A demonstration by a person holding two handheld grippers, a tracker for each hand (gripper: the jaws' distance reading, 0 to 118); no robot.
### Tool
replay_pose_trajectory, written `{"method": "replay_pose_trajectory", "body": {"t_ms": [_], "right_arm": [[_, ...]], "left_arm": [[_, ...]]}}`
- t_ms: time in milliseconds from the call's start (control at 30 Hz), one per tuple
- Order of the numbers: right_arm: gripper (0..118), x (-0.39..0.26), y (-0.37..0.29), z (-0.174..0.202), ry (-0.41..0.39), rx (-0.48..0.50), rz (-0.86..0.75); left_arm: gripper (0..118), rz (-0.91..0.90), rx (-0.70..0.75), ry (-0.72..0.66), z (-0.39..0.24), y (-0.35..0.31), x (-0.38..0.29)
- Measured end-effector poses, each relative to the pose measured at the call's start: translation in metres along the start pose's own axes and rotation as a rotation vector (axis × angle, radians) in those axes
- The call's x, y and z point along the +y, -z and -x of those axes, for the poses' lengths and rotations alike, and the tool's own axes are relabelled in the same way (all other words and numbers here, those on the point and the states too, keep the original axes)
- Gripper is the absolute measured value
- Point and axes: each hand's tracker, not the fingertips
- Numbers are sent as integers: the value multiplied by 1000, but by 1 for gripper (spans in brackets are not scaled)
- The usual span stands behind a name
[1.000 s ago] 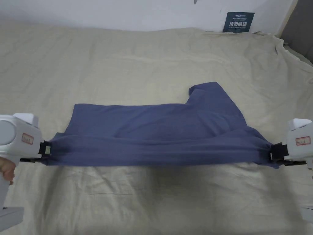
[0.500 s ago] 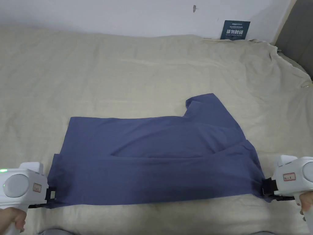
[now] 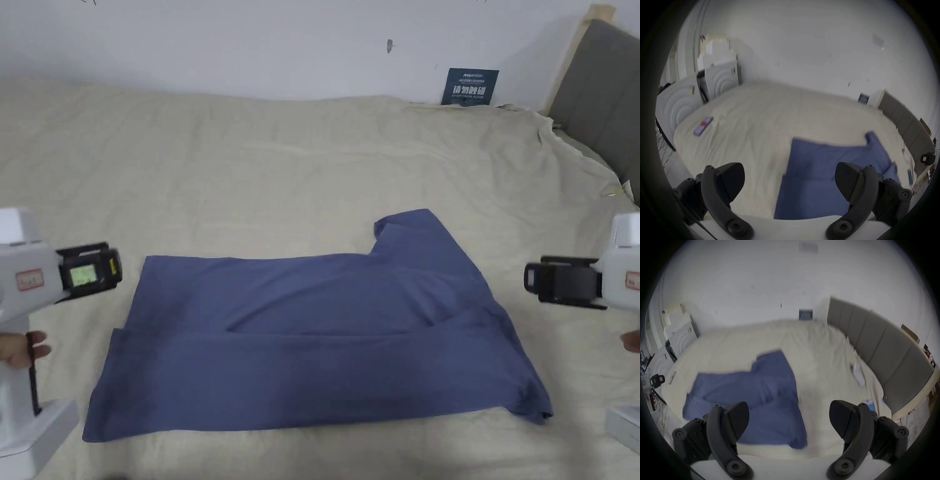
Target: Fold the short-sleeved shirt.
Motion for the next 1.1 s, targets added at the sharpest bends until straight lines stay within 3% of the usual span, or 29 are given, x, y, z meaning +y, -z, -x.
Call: {"method": "replay_pose_trajectory", "body": {"t_ms": [167,233,300,333,400,433,467,533,567,633,1100], "right_arm": [[102,0,-25,34,-19,-6,-260],[102,-6,-30,46,-30,-17,-342],[99,-14,-33,55,-30,-5,-413],[92,-16,-34,58,-19,4,-423],[61,-22,-37,64,-1,46,-450],[61,-24,-38,67,0,41,-463],[54,-26,-38,71,-8,34,-477],[8,-28,-38,76,-13,21,-499],[2,-29,-38,76,-9,13,-508],[0,-28,-36,76,-3,64,-489],[0,-11,3,76,-19,48,-415]], "left_arm": [[111,-227,-23,69,-50,-15,-5],[98,-287,-33,86,-64,-20,-11],[73,-332,-56,91,-73,-20,-21],[62,-347,-83,95,-77,-21,-25],[28,-339,-88,90,-82,-22,-31],[28,-346,-101,86,-84,-19,-35],[23,-349,-103,84,-86,-19,-37],[4,-351,-97,81,-89,-18,-41],[0,-351,-107,80,-89,-17,-43],[0,-340,-132,66,-88,-18,-45],[0,-330,-119,97,-96,2,-44]]}}
